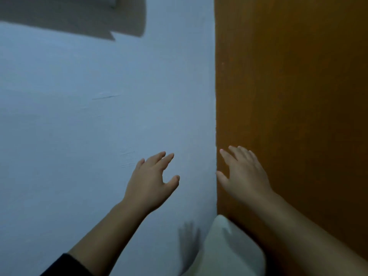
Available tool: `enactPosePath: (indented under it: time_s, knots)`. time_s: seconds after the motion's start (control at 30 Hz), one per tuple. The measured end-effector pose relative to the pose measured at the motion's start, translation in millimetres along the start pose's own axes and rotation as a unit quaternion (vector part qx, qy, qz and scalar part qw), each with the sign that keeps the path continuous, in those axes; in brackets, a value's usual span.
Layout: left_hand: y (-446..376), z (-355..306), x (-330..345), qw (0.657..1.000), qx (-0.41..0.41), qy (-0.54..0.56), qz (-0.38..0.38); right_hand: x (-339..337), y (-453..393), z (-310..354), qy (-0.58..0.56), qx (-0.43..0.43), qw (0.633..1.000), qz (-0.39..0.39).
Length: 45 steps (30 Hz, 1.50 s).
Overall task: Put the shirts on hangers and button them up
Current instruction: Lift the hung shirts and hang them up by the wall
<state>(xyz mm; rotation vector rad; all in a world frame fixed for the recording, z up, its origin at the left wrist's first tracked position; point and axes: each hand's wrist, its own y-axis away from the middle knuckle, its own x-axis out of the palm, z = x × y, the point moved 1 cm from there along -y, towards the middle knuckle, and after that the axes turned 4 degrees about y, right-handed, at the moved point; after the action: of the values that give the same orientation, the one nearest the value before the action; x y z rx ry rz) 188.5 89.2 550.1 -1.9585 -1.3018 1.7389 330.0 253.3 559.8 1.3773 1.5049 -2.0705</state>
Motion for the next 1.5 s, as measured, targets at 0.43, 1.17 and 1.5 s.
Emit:
enactPosePath:
  time_s: [0.43, 1.17, 1.5]
  knots:
    - [151, 107, -68, 0.954, -0.258, -0.15, -0.012, 90, 32, 175, -0.172, -0.252, 0.947, 0.103]
    - [430, 251, -254, 0.809, -0.526, -0.257, -0.052, 115, 184, 524, -0.252, -0.492, 0.812, 0.188]
    - [484, 354, -280, 0.778, -0.608, -0.155, -0.039, 140, 215, 644, -0.229, -0.517, 0.79, 0.237]
